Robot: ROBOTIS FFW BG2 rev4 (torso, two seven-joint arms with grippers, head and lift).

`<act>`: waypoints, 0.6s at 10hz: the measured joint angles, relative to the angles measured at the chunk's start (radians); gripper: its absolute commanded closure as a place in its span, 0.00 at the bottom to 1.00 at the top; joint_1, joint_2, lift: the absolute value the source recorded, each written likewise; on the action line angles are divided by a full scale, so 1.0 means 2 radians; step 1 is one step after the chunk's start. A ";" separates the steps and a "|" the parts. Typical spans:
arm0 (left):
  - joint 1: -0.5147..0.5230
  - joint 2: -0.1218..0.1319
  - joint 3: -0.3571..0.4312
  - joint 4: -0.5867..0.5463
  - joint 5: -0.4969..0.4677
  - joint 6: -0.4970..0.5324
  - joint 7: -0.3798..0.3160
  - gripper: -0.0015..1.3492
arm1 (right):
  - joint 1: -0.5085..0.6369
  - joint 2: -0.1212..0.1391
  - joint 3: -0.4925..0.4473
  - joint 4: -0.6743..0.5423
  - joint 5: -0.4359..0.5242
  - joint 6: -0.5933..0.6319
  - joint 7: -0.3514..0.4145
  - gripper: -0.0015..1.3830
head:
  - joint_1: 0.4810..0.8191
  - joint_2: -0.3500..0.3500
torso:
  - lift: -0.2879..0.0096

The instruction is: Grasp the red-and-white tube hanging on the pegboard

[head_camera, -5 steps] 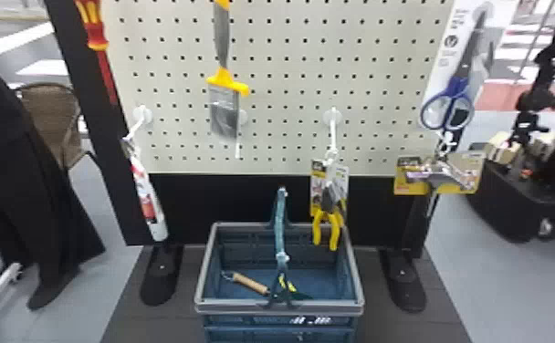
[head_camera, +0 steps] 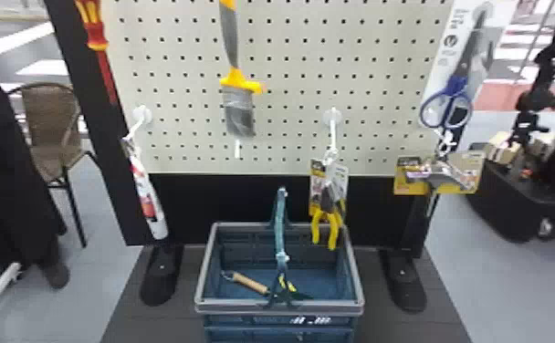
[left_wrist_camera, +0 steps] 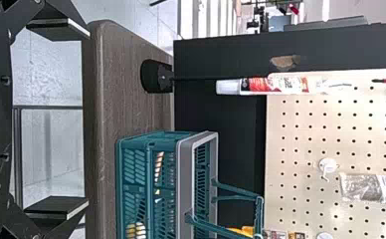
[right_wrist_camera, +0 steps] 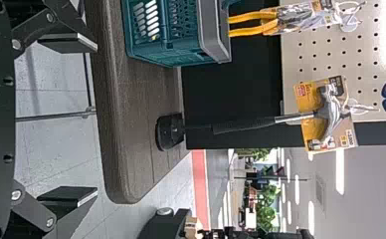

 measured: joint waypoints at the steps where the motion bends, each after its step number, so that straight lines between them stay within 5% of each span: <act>1: 0.000 0.000 0.000 0.000 0.000 0.000 0.000 0.10 | 0.000 0.000 0.000 0.000 0.000 0.000 0.000 0.19 | 0.20 0.50 | 0.63; 6: -0.023 0.000 0.028 -0.013 0.006 0.010 -0.028 0.10 | 0.001 0.000 0.000 0.000 -0.001 0.000 0.000 0.19 | 0.20 0.50 | 0.63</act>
